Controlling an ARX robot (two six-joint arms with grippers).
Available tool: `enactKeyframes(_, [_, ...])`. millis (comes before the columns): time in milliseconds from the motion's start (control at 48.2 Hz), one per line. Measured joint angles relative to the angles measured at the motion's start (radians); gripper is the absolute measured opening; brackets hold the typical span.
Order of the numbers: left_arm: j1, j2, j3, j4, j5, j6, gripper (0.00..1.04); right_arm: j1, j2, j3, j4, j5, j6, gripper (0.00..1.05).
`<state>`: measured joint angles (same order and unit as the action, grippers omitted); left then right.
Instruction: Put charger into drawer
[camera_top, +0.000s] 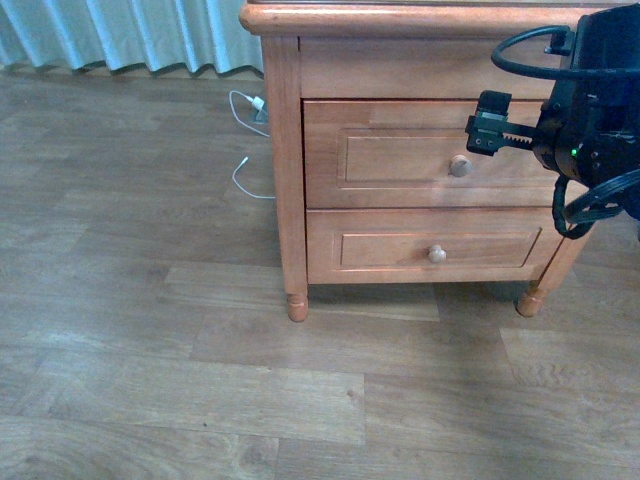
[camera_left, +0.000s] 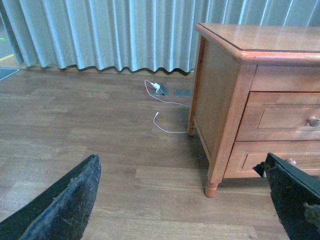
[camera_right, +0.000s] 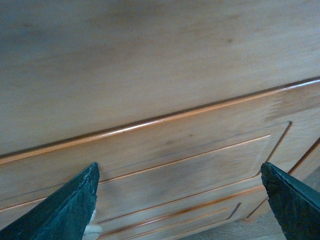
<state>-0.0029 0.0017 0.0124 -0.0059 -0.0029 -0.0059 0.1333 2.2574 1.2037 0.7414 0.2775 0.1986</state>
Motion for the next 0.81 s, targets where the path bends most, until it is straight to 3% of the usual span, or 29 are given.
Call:
enactKeyframes(124, [0.000,0.000,0.000,0.000,0.000,0.000,0.99,-0.008,-0.119,-0.111,-0.041,-0.114,-0.008,0.97])
enactKeyframes(311, [0.000,0.000,0.000,0.000,0.000,0.000,0.99,-0.016,-0.429,-0.358,-0.231,-0.259,-0.056,0.97])
enactKeyframes(684, [0.000,0.000,0.000,0.000,0.000,0.000,0.99,-0.104,-1.274,-0.782,-0.660,-0.425,-0.092,0.97])
enactKeyframes(809, [0.000,0.000,0.000,0.000,0.000,0.000,0.99,-0.133,-1.544,-0.869,-0.830,-0.430,-0.092,0.97])
